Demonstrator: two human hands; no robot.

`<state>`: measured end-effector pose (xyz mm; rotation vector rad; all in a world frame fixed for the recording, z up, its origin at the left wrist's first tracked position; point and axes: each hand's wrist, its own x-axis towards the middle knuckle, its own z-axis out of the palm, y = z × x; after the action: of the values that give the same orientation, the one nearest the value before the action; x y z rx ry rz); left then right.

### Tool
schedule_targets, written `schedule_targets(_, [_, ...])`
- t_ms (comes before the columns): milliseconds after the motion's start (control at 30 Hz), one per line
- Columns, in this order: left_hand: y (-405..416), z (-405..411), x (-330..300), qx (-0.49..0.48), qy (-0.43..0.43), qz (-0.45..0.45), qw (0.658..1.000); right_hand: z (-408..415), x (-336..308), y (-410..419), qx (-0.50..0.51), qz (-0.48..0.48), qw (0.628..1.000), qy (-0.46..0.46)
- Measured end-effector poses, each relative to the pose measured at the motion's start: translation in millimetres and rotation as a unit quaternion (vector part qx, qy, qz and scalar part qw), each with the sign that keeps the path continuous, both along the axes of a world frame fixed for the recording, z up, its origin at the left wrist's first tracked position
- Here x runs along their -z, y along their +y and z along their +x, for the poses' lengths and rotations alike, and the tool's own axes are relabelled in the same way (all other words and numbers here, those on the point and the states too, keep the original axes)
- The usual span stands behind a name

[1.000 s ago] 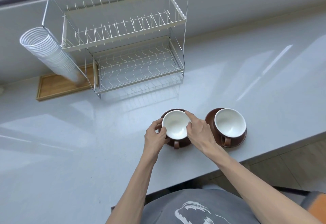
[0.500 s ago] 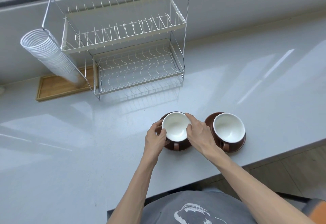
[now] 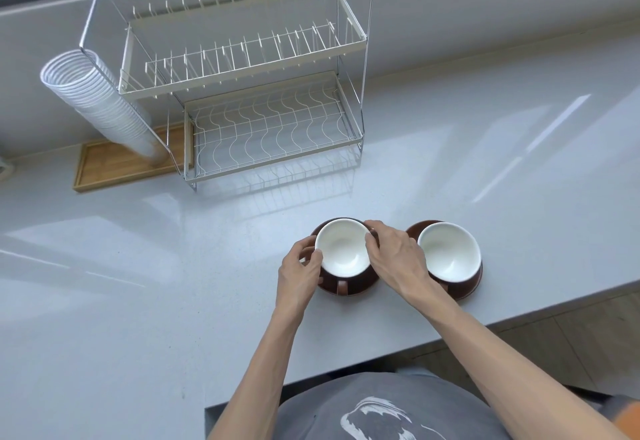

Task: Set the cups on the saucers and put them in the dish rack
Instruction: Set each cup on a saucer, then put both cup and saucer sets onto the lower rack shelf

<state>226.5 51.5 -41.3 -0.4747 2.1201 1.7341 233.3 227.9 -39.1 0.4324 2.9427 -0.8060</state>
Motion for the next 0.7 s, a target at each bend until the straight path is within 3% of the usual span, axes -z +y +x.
schedule_targets(200, [-1.4, -1.2, 7.7, -0.012, -0.012, -0.055, 0.998, -13.8, -1.9, 6.4, -0.010, -0.096, 0.994, -0.044])
schedule_targets(500, [4.0, -3.0, 8.8, -0.040, -0.075, 0.013, 0.996, -22.9, 0.3, 17.0, -0.016, -0.193, 0.969, -0.152])
schedule_targets(700, [6.4, -2.0, 5.8, -0.044, -0.053, 0.001, 0.998, -23.5, 5.9, 18.5, -0.013, -0.213, 0.967, -0.140])
